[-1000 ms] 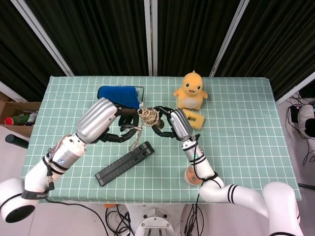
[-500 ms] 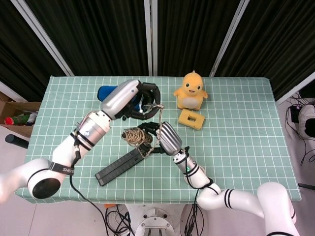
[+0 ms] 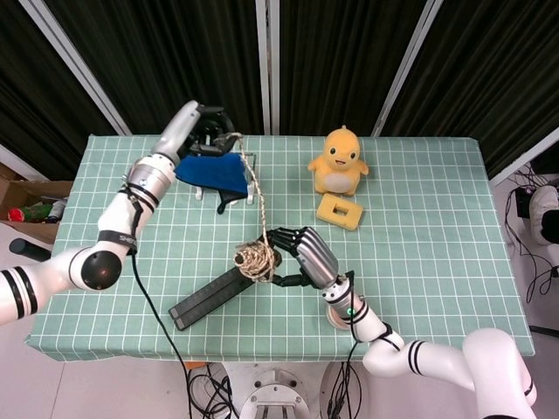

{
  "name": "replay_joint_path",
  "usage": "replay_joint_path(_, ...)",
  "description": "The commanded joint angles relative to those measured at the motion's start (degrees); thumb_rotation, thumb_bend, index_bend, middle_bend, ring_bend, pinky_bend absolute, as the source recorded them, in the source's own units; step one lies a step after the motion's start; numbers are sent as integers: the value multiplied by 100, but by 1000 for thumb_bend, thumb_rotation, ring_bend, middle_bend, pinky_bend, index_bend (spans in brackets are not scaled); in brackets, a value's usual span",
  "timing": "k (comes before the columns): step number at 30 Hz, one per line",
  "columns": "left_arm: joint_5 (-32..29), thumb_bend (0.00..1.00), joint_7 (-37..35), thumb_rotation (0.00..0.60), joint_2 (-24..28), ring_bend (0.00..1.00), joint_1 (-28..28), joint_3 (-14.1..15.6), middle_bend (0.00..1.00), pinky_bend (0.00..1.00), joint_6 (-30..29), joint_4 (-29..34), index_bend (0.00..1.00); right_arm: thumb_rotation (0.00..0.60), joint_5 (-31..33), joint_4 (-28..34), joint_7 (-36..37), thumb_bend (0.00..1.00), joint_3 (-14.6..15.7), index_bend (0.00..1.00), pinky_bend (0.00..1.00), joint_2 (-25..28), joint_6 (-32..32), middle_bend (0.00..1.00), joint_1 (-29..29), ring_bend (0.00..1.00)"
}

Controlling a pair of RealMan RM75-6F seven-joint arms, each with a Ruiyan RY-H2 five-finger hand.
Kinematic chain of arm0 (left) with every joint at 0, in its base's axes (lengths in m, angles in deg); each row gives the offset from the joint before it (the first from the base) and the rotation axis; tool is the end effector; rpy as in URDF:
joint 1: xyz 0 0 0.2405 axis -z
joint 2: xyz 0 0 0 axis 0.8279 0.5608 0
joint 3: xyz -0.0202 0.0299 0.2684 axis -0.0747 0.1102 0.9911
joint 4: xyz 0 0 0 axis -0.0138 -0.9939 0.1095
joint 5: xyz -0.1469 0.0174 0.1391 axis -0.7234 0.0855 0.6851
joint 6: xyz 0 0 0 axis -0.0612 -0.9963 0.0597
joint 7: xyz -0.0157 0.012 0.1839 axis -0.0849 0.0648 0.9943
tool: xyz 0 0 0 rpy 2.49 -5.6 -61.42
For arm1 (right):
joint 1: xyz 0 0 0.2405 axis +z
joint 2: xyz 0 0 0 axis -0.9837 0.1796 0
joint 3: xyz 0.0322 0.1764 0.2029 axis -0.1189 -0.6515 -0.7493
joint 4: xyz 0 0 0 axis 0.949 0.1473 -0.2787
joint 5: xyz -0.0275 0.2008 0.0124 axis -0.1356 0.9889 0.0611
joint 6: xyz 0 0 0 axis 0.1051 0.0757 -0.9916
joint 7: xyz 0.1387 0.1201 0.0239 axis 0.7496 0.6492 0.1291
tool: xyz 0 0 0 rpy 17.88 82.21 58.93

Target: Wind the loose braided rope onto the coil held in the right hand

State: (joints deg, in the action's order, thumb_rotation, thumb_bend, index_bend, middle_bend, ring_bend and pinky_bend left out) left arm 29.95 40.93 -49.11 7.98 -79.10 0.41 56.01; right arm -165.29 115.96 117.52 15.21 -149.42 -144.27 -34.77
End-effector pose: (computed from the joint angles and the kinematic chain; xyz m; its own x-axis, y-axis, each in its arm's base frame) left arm -0.0229 0.4820 0.1688 -0.3392 0.3305 0.8807 0.9181 -0.0879 0.3866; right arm -0.0295 -0.3329 -0.0232 -0.3552 -0.2711 0.8946 -0.5449 -0.7175 -0.4338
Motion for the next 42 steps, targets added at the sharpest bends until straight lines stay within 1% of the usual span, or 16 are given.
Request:
replay_joint_path(1, -38, 484, -79, 600, -91, 700, -259, 155, 772, 863, 54, -248, 777, 600, 147, -123, 631, 640, 31, 968, 892, -47, -268, 758, -253, 684)
replay_joint_path(4, -46, 484, -221, 600, -123, 700, -488, 221, 772, 862, 202, -352, 777, 600, 315, -57, 1121, 637, 6, 966, 893, -40, -345, 758, -408, 684)
replay_joint_path(6, 81, 484, -260, 600, -148, 700, -648, 289, 772, 862, 271, -378, 777, 600, 432, 39, 1356, 633, -31, 966, 893, 19, -328, 758, -488, 684)
replay_joint_path(10, 341, 485, -372, 600, -228, 700, -933, 358, 772, 861, 329, -431, 777, 600, 588, 263, 1578, 633, -140, 966, 893, 171, -263, 758, -570, 684)
replay_joint_path(21, 1130, 484, -897, 600, -380, 700, -1565, 233, 772, 861, 583, -538, 777, 600, 653, 594, 1475, 632, -410, 966, 892, 443, -311, 758, -672, 684)
replay_joint_path(29, 1473, 484, -1165, 600, -412, 700, -1878, 178, 772, 861, 702, -636, 777, 600, 629, 690, 1445, 630, -442, 966, 892, 556, -361, 758, -767, 685)
replay_joint_path(33, 1809, 480, -1422, 600, -377, 700, -2065, 39, 770, 857, 799, -593, 763, 600, 636, 695, 1433, 631, -455, 966, 893, 569, -302, 758, -767, 685)
replay_joint_path(35, 2033, 479, -1468, 600, -377, 697, -2139, 20, 758, 853, 809, -599, 713, 600, 634, 696, 1435, 632, -465, 966, 893, 568, -292, 759, -767, 685)
replay_joint_path(36, 2257, 477, -1520, 600, -372, 680, -2196, 10, 722, 835, 856, -587, 641, 600, 629, 697, 1433, 632, -470, 966, 893, 569, -293, 759, -769, 685)
replay_joint_path(38, 2706, 463, -1763, 600, -324, 569, -2310, -42, 561, 715, 1098, -534, 393, 600, 615, 702, 1425, 632, -484, 966, 893, 577, -292, 758, -765, 685)
replay_joint_path(39, 2933, 447, -1920, 600, -274, 471, -2359, -77, 440, 617, 1290, -528, 239, 600, 606, 710, 1417, 631, -496, 966, 893, 586, -295, 758, -760, 685)
replay_joint_path(40, 3185, 431, -2079, 600, -257, 379, -2425, -120, 336, 529, 1405, -585, 125, 600, 594, 725, 1408, 631, -512, 966, 893, 600, -298, 759, -754, 685)
replay_joint_path(42, 3519, 394, -2173, 600, -350, 265, -2526, -122, 223, 427, 1287, -760, 43, 600, 567, 766, 1393, 630, -533, 966, 893, 630, -318, 759, -752, 685)
